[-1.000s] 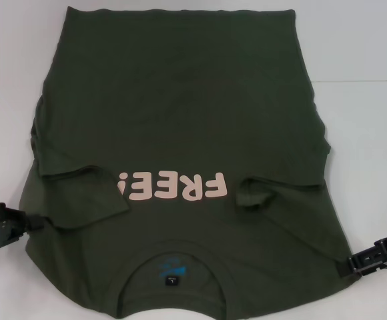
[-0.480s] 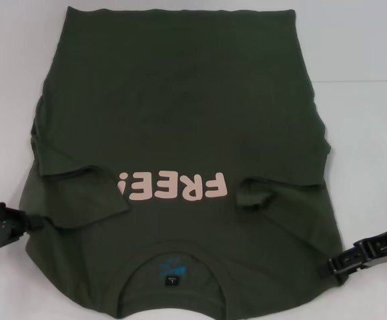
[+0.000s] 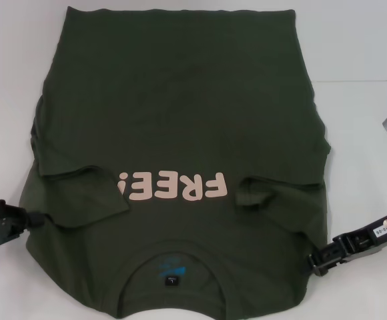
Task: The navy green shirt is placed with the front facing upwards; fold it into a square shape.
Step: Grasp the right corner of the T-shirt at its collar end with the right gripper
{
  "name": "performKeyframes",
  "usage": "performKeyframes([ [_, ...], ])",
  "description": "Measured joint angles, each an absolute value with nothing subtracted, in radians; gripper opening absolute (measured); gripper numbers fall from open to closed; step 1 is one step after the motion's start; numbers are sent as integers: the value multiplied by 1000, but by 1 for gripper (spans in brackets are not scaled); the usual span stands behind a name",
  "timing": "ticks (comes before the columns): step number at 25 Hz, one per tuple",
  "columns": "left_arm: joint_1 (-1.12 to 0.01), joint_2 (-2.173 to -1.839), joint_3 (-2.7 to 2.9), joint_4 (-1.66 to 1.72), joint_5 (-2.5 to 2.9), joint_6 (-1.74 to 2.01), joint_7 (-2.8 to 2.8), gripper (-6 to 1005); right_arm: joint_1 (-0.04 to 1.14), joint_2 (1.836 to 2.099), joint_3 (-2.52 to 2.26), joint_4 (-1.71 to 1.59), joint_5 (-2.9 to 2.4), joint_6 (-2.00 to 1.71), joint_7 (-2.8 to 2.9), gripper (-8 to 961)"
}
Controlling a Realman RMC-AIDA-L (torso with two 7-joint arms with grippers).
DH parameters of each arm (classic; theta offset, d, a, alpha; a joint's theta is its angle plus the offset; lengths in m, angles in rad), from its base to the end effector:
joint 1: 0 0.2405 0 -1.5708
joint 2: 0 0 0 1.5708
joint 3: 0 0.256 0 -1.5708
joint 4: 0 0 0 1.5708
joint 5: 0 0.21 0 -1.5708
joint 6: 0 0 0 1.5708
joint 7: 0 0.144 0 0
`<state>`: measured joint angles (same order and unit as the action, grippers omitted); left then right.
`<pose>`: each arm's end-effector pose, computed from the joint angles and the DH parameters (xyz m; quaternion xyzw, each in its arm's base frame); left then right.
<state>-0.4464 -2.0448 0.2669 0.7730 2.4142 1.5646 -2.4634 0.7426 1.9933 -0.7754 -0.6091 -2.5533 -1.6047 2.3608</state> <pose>-0.3565 0.2936 0.0583 -0.6138 -0.7408 -0.2333 0.1412 0.2707 0.3441 -0.0001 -0.8215 0.5678 -0.0512 0.0109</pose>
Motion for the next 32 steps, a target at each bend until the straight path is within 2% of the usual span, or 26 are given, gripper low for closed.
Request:
performKeyframes([
  [5, -446, -2045, 267, 773, 2413, 1565, -2463, 27, 751, 2002, -782, -609, -2557, -1604, 2366, 618],
  [16, -446, -2045, 267, 773, 2412, 1565, -2461, 27, 751, 2001, -797, -611, -2559, -1596, 2380, 606],
  [26, -446, -2045, 267, 773, 2411, 1565, -2459, 27, 752, 2002, -811, -609, -2560, -1569, 2388, 128],
  [32, -446, -2045, 267, 773, 2411, 1565, -2459, 27, 752, 2003, -810, -605, -2560, -1562, 2396, 80],
])
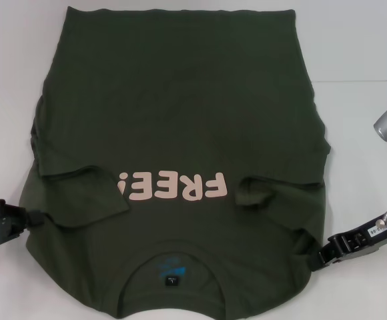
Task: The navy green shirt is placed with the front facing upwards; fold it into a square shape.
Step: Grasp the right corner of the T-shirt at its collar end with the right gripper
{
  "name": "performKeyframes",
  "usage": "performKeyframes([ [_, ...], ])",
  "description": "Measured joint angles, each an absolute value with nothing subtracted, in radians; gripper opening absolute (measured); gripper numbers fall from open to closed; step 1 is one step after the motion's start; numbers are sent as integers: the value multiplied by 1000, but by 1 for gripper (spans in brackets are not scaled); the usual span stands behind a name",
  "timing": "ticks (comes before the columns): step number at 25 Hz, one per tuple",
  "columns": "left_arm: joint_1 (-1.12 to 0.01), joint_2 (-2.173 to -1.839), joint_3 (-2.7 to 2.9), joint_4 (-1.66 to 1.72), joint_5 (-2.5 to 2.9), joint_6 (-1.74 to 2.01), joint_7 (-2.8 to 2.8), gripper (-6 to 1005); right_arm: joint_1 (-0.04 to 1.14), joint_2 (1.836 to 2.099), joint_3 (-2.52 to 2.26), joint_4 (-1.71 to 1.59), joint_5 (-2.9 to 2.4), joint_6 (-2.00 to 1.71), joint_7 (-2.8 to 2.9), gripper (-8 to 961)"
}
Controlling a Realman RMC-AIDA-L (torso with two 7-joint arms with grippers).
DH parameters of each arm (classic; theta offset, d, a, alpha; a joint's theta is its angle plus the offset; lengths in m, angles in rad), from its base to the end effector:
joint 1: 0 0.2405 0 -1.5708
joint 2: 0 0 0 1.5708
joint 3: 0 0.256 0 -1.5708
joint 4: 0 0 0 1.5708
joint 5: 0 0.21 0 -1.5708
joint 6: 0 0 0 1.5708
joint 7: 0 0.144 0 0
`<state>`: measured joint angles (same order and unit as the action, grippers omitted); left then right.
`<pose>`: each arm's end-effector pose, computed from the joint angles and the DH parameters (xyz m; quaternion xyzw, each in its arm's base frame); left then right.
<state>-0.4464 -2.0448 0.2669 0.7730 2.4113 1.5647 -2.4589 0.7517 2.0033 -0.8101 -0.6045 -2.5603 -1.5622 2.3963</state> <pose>-0.3562 0.2938 0.0585 -0.6154 -0.7391 -0.2344 0.1417 0.2697 0.3476 -0.0071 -0.8176 0.5717 -0.0645 0.0241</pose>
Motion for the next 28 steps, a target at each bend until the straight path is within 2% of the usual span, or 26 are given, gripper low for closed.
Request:
performKeyframes([
  [5, -446, -2045, 267, 773, 2411, 1565, -2458, 27, 752, 2003, -812, -604, -2560, -1555, 2411, 40],
  [11, -446, -2045, 267, 773, 2411, 1565, -2457, 26, 751, 2003, -805, -604, -2554, -1550, 2412, 80],
  [14, -446, -2045, 267, 773, 2411, 1565, -2457, 26, 749, 2002, -804, -604, -2553, -1541, 2414, 279],
  [19, -446, -2045, 267, 773, 2411, 1566, -2457, 26, 750, 2004, -804, -604, -2553, -1524, 2424, 462],
  [28, -446, -2046, 267, 773, 2411, 1565, -2456, 26, 767, 2010, -807, -598, -2531, -1515, 2428, 423],
])
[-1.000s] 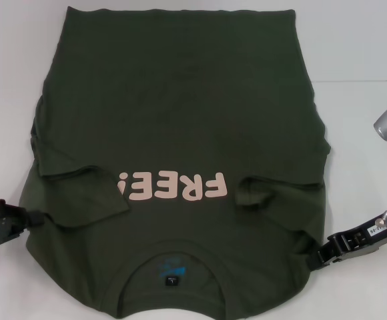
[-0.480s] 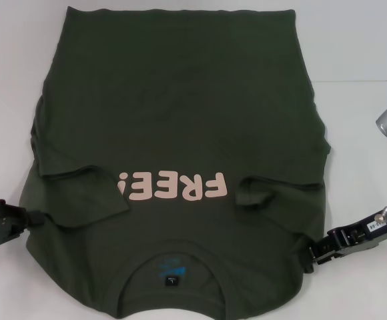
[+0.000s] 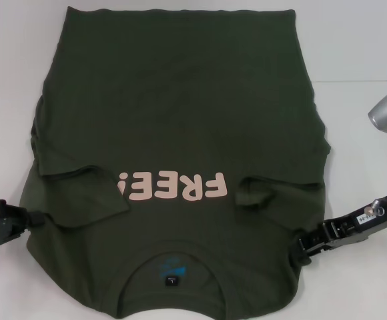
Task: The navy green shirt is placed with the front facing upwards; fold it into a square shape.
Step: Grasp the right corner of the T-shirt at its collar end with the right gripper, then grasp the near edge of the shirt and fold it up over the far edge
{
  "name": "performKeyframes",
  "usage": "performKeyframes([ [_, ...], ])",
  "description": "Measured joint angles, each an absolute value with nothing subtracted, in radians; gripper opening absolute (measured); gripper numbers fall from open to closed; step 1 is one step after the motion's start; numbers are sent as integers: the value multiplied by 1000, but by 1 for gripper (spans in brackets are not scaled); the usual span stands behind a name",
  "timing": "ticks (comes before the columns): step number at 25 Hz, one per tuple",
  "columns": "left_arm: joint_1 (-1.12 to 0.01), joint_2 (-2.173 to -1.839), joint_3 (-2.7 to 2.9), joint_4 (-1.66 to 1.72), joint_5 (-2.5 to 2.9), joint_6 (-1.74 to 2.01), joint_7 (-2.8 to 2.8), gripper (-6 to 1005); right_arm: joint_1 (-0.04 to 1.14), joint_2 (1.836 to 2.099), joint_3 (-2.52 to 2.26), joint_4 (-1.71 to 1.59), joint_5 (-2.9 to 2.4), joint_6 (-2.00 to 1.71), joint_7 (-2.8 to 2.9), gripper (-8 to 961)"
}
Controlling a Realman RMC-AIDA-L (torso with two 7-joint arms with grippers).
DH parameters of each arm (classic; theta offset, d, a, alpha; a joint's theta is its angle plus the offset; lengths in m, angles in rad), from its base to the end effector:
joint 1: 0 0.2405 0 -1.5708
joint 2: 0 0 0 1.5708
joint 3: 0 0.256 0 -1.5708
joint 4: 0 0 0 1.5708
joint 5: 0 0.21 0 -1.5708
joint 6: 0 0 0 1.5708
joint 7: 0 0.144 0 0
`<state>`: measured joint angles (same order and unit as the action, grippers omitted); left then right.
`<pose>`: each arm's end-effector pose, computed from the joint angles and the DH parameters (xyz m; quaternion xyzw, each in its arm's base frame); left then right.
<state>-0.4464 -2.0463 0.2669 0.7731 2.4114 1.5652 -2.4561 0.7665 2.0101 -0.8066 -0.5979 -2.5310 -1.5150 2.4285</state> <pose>-0.3560 0.2937 0.0578 -0.6164 -0.7384 -0.2343 0.1411 0.2625 0.3574 -0.0112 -0.8123 0.5804 -0.0427 0.0394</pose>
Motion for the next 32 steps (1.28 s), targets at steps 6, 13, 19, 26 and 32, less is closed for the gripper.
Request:
performKeyframes([
  [6, -446, -2046, 267, 773, 2404, 1565, -2453, 26, 773, 2012, -825, -587, -2538, -1519, 2440, 379],
  [13, -446, -2046, 267, 773, 2390, 1565, -2452, 26, 775, 2013, -854, -588, -2539, -1527, 2432, 327],
  [19, -446, -2046, 267, 773, 2386, 1567, -2451, 26, 776, 2014, -856, -593, -2539, -1527, 2431, 132],
  [26, -446, -2046, 267, 773, 2384, 1567, -2448, 27, 776, 2013, -864, -592, -2538, -1528, 2428, 33],
  [32, -438, -2039, 266, 777, 2359, 1643, -2375, 27, 749, 1994, -829, -610, -2481, -1565, 2376, 31],
])
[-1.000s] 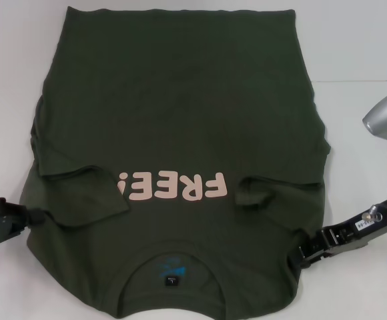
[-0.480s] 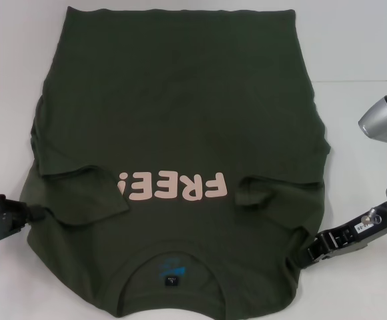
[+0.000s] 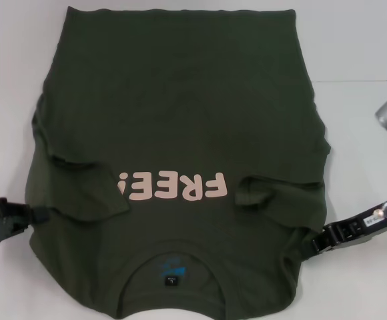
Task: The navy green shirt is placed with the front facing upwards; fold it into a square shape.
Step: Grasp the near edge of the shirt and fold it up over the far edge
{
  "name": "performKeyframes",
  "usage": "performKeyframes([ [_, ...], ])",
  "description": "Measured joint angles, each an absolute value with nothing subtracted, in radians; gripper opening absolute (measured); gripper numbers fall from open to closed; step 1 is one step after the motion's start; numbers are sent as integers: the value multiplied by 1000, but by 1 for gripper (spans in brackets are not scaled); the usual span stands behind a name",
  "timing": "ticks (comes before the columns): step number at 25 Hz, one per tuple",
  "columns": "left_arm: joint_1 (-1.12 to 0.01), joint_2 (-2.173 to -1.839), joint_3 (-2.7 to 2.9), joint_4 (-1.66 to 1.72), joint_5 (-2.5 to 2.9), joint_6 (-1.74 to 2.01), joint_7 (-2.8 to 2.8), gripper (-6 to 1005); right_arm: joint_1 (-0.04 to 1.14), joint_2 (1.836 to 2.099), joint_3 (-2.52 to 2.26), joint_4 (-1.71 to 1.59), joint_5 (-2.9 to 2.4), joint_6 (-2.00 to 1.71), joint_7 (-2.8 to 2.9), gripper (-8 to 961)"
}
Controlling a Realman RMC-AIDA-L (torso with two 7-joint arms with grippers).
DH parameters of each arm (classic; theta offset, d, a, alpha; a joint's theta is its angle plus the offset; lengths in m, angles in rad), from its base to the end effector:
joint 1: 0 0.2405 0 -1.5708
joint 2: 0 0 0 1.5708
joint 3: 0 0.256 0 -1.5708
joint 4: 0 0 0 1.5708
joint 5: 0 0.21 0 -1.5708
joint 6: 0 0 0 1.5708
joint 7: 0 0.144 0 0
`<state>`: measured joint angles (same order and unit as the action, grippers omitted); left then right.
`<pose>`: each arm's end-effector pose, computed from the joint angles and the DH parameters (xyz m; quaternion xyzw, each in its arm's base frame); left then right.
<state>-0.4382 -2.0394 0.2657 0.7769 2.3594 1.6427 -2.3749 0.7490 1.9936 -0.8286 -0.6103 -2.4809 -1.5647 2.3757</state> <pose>-0.3463 0.2897 0.0626 -0.6530 -0.7038 -0.2528 0.1201 0.2614 0.3524 -0.0045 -0.8272 0.5605 -0.0350 0.0192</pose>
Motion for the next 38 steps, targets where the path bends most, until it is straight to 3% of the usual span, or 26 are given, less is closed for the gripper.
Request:
performKeyframes([
  [15, -376, -2025, 279, 903, 2470, 1937, -2309, 28, 607, 1928, -793, -665, -2457, -1756, 2325, 20],
  [30, -403, -2025, 293, 895, 2532, 1934, -2314, 29, 546, 1928, -766, -698, -2450, -1816, 2291, 21],
  [38, -557, -1996, 293, 767, 2493, 1625, -2443, 30, 656, 1935, -562, -688, -2429, -1589, 2308, 20],
])
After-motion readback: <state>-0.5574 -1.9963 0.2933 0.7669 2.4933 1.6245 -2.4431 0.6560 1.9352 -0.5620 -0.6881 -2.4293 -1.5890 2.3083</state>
